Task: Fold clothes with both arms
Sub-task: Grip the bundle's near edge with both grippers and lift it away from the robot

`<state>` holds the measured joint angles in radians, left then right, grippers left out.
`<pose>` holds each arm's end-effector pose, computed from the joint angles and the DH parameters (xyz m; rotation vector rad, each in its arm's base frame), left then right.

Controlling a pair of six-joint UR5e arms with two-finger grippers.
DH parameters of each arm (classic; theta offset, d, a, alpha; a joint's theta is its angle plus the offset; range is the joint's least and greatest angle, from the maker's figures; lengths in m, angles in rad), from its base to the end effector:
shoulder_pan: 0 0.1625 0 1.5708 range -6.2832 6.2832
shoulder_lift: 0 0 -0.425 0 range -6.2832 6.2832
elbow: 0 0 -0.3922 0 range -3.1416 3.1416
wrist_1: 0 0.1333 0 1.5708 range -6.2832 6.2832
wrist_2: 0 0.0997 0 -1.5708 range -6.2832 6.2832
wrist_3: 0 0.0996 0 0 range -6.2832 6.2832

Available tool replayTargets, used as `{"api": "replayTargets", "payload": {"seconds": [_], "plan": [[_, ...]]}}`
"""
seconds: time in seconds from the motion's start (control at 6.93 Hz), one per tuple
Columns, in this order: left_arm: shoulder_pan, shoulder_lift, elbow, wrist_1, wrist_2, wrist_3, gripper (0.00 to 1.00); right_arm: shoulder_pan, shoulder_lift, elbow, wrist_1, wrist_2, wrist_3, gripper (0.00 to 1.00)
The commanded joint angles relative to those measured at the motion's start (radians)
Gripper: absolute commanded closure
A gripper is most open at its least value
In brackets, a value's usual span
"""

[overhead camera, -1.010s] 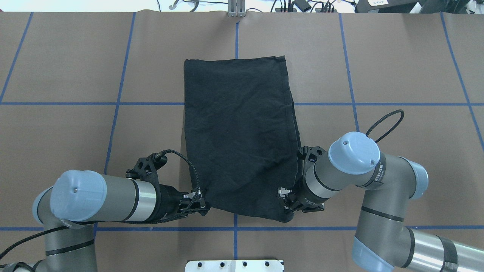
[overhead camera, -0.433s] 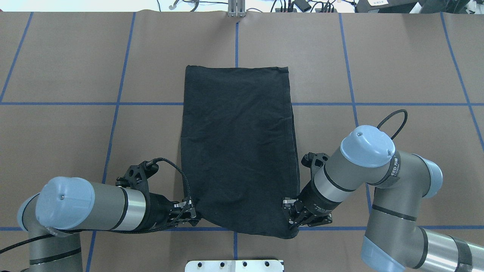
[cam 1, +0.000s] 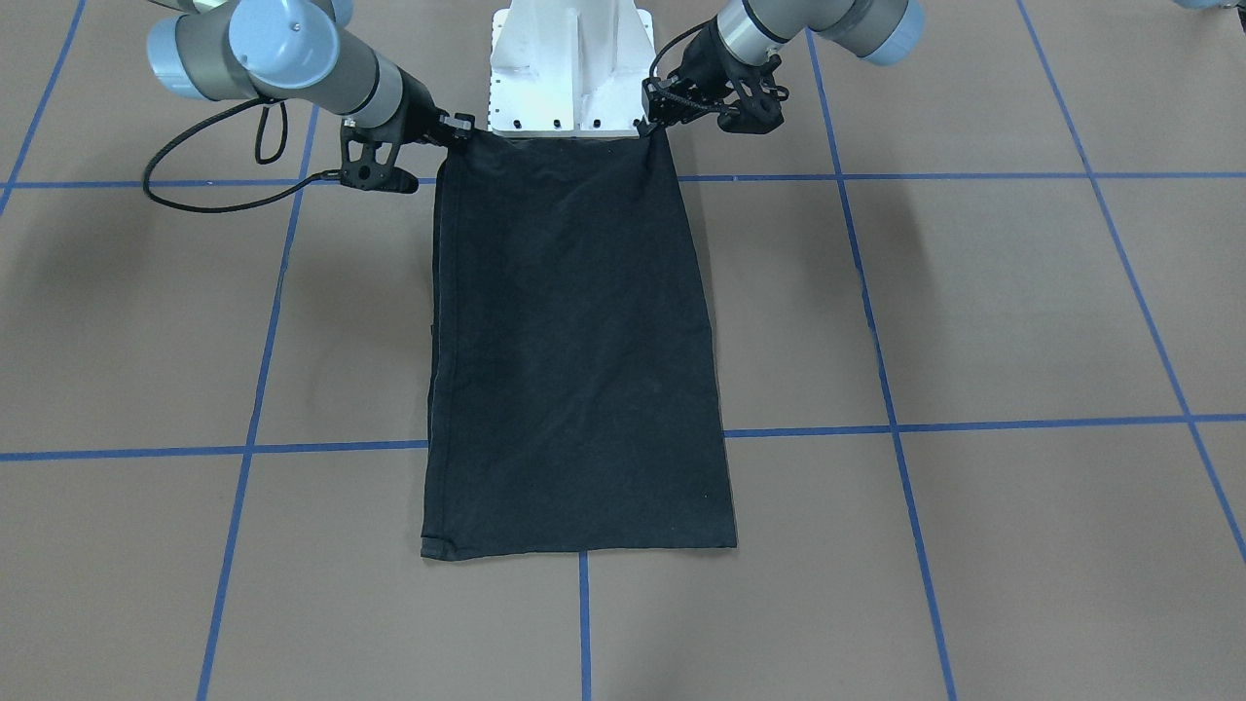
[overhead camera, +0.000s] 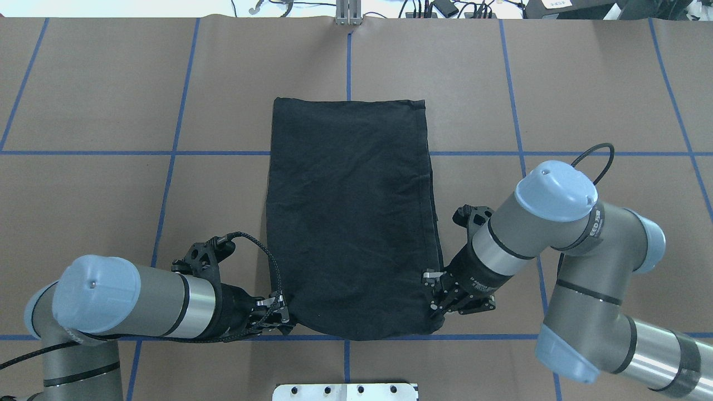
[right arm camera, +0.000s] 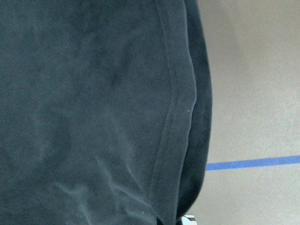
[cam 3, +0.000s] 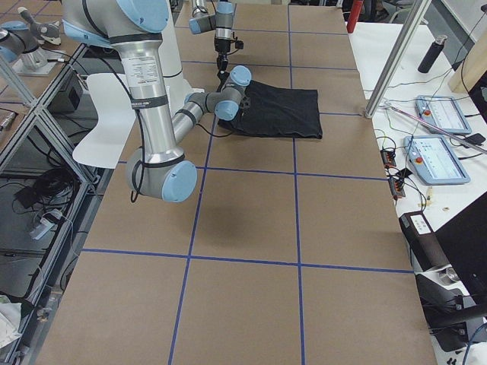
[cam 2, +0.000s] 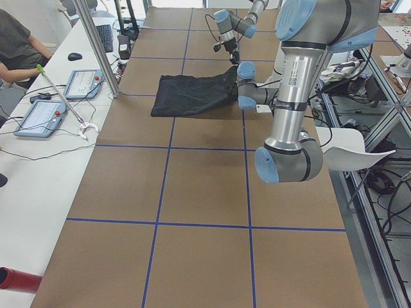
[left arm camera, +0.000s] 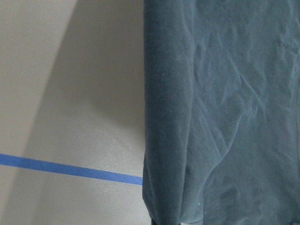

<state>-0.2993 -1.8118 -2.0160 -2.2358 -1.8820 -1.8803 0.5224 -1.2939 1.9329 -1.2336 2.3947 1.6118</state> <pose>0.4657 -0.2513 0.2501 -0.2697 1.3414 -0.3012 -0.4404 -0.3231 0.2927 -0.5114 -1.0644 0.0947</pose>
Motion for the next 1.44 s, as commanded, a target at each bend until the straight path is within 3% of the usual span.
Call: {"api": "replayTargets", "payload": {"seconds": [0.0,0.29,0.72,1.3], "plan": [[-0.099,-0.015,-0.026,-0.001,-0.049,0.006,1.0,0.137,0.01,-0.018,-0.001,0.058,-0.007,1.0],[-0.197,-0.085,0.012,0.004,-0.055,0.083,1.0,0.194,0.106,-0.099,-0.001,0.054,-0.006,1.0],[-0.332,-0.271,0.291,-0.002,-0.075,0.124,1.0,0.292,0.229,-0.205,-0.003,0.055,0.005,1.0],[-0.454,-0.336,0.459,-0.013,-0.077,0.185,1.0,0.376,0.419,-0.469,-0.003,0.043,-0.007,1.0]]}}
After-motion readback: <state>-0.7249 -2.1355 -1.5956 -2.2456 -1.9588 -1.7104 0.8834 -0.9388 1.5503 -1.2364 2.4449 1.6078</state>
